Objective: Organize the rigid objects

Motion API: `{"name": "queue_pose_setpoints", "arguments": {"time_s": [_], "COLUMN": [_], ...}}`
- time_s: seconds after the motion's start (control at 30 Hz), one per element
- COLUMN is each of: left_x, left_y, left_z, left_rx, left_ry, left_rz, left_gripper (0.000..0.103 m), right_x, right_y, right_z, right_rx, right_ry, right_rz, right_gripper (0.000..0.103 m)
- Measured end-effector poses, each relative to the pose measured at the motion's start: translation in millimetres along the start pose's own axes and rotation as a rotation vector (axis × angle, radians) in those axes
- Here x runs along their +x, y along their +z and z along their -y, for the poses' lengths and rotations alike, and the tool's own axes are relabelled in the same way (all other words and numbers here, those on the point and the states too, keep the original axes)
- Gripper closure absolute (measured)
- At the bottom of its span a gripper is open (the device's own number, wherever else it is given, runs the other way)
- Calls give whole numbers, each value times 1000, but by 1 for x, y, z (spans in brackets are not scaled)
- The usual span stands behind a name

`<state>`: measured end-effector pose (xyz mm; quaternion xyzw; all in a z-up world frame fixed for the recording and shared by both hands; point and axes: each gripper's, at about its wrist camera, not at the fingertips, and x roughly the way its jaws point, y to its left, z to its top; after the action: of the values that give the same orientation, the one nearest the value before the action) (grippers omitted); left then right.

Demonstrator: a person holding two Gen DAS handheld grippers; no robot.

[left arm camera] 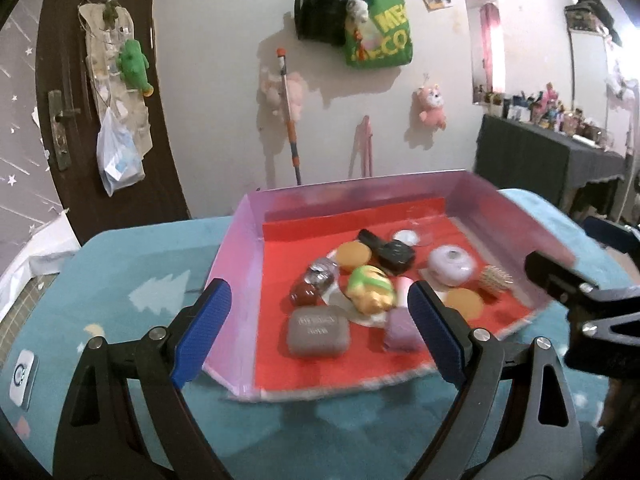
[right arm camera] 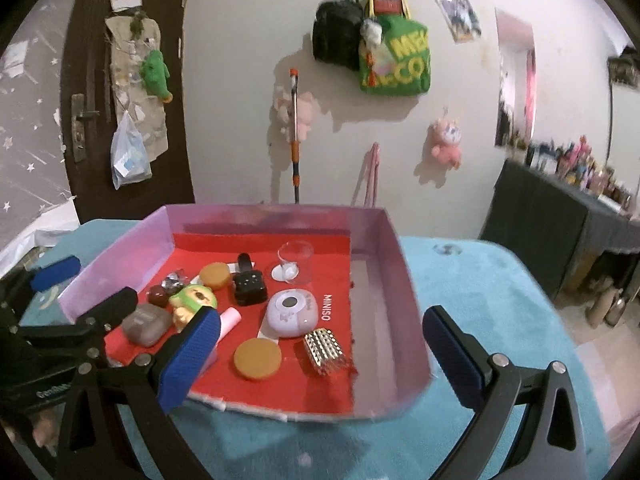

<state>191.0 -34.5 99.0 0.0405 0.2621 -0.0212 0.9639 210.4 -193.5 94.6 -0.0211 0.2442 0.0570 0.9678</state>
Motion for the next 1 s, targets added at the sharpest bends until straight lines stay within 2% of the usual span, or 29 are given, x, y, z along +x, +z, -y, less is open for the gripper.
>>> {"name": "queue_pose_setpoints", "arguments": {"time_s": [0.1, 0.17, 0.3, 0.47, 0.63, 0.8, 0.87, 1.0], "left_x": [-28, -42, -52, -31, -9, 4, 4, 5], "left_y": [-5, -8, -24, -51, -70, -79, -81, -84], "left_z": [-1, -1, 1, 2, 6, 2, -1, -3], "left_rx": [-39, -47, -38, -50, -54, -84, -107, -114], "left_ry": [-47, -50, -40, -8, -1, 13, 10, 18], "left_rz": [-19, -30, -121, -274, -362, -416, -403, -403], "left_gripper": [13, 13, 13, 13, 13, 12, 7, 3], "right_x": [-27, -43, -64, -46, -27, -14, -8, -10], "right_y": [-2, -6, -21, -52, -75, -80, -82, -85], "right_z": [-2, -1, 3, 5, 4, 6, 6, 5], "right_rx": [7, 15, 35, 62, 53, 51, 50, 38], "right_ry": [15, 25, 20, 32, 7, -10, -26, -37], "right_rz": [5, -3, -66, -259, -370, -417, -448, -449], "right_gripper": [0, 0, 0, 0, 0, 0, 0, 0]}}
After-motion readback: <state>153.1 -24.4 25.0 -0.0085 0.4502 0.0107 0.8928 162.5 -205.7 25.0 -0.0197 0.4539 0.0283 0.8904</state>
